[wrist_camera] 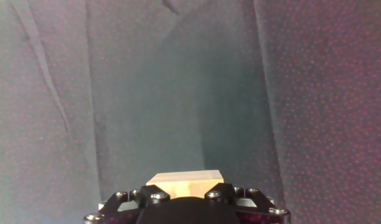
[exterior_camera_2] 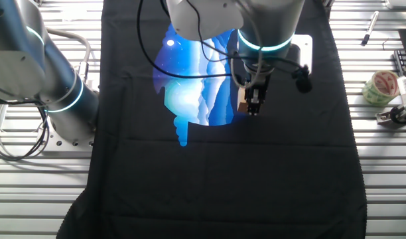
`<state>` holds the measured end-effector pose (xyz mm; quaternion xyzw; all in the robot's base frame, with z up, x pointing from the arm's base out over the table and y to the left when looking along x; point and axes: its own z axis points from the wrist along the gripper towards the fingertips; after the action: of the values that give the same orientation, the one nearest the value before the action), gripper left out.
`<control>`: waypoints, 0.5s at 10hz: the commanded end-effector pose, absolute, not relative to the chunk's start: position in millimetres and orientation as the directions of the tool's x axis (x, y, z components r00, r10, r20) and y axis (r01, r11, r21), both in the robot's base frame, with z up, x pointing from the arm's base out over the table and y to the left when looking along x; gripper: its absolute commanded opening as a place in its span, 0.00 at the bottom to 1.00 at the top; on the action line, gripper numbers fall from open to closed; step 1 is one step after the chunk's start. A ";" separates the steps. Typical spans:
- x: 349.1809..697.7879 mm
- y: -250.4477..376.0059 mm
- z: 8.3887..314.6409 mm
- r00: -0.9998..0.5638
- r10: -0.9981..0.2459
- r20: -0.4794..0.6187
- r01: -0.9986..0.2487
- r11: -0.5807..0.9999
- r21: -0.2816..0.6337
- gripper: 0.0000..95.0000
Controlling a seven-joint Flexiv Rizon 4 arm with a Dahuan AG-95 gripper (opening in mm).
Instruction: Pick up the small block on the left and move it to the right
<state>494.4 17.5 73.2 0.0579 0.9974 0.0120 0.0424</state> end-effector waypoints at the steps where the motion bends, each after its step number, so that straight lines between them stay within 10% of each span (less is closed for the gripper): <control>1: 494.2 17.4 74.0 -0.995 0.058 -0.086 0.055 0.998 0.041 0.00; 5: 494.2 17.4 74.0 -0.994 -0.052 -0.098 -0.059 0.996 0.067 0.00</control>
<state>493.4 15.9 73.9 -0.0242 0.9980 0.0274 0.0514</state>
